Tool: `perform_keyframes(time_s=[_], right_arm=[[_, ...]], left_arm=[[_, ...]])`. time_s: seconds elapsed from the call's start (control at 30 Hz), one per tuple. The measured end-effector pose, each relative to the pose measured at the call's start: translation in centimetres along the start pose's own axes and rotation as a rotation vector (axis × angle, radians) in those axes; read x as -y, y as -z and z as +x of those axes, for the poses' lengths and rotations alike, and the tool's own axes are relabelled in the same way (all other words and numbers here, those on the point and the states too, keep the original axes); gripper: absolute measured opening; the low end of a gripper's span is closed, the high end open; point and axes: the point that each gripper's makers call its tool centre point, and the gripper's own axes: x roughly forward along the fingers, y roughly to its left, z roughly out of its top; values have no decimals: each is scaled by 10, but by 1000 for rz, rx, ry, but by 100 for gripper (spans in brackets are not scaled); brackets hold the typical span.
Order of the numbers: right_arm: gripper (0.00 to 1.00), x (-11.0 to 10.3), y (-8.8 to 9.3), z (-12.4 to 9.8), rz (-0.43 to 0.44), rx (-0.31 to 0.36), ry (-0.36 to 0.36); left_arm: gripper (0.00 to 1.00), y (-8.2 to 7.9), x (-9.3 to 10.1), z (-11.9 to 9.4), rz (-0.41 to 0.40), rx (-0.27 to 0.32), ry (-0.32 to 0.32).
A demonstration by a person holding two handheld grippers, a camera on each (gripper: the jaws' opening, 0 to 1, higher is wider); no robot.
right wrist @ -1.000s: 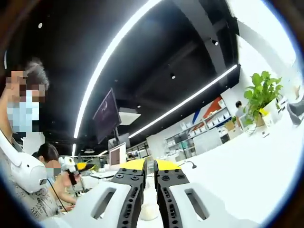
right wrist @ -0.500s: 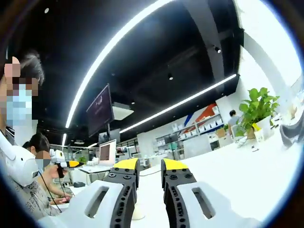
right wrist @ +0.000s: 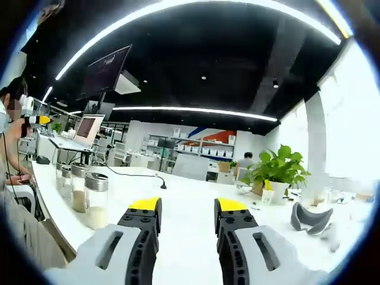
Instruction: Rotate the seasoning bottle until the label or dispensing opening points toward the visible target arrow and the bottle remains upright within the marked orientation range
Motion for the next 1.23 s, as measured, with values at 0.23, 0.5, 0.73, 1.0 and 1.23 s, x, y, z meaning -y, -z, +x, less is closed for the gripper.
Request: perform_keyframes(time_s=[0.23, 0.5, 0.73, 1.0, 1.23], right_arm=[[44, 0, -12, 0, 136, 80, -26], [62, 2, -10, 0, 249, 100, -34], [58, -10, -10, 2, 220, 81, -64], [51, -13, -13, -1, 200, 64, -68], [48, -23, -17, 1, 188, 61, -96]], left_arm=[[65, -1, -4, -2, 149, -42, -59], [62, -13, -2, -11, 192, -25, -42], [62, -1, 12, -5, 178, -47, 26], [56, 34, 21, 5, 78, -125, 107], [56, 45, 26, 6, 49, -160, 136]])
